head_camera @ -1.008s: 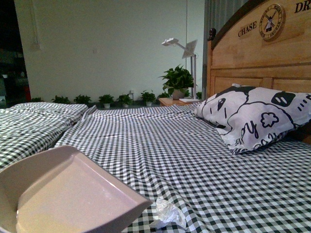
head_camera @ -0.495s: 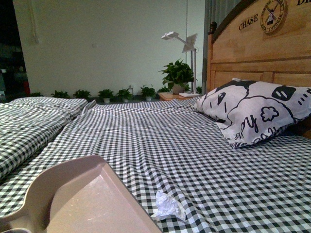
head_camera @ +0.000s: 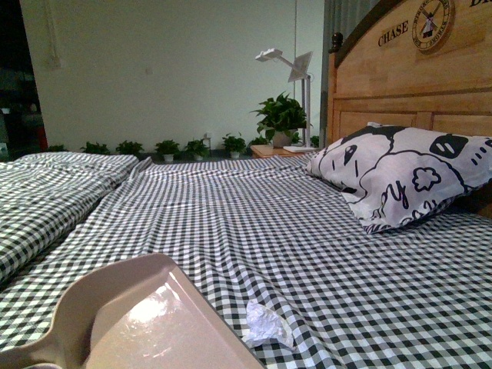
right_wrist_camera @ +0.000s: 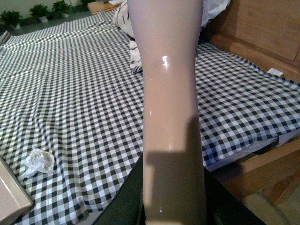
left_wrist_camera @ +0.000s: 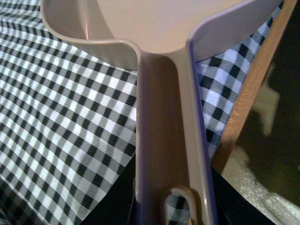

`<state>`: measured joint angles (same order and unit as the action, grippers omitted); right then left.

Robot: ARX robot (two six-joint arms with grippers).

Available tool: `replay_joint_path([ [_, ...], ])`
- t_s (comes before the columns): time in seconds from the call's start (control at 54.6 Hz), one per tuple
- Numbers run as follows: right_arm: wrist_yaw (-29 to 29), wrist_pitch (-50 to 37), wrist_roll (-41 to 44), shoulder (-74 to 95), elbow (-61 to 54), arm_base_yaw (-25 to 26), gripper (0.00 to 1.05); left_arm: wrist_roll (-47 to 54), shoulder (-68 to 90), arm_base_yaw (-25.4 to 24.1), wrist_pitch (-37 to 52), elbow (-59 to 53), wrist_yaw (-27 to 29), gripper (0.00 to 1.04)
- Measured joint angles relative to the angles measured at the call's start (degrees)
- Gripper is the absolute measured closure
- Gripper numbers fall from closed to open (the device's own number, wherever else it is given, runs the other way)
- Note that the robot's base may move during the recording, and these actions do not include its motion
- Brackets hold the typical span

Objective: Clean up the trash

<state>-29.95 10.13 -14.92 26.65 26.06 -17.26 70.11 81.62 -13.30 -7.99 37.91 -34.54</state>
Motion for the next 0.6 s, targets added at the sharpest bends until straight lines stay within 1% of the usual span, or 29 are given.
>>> replay_joint_path([
  [0.293, -0.02, 0.0, 0.0, 0.0, 0.0, 0.0, 0.85, 0.39, 0.09, -0.74, -1.6, 1.2, 0.07, 0.78],
  [0.476, -0.02, 0.0, 0.0, 0.0, 0.0, 0.0, 0.85, -0.42, 0.59, -0.28, -1.07, 2.05, 0.02, 0.78],
  [0.605, -0.02, 0.0, 0.0, 0.0, 0.0, 0.0, 0.85, -0.59, 0.68, 0.22, -2.23, 2.05, 0.02, 0.78],
])
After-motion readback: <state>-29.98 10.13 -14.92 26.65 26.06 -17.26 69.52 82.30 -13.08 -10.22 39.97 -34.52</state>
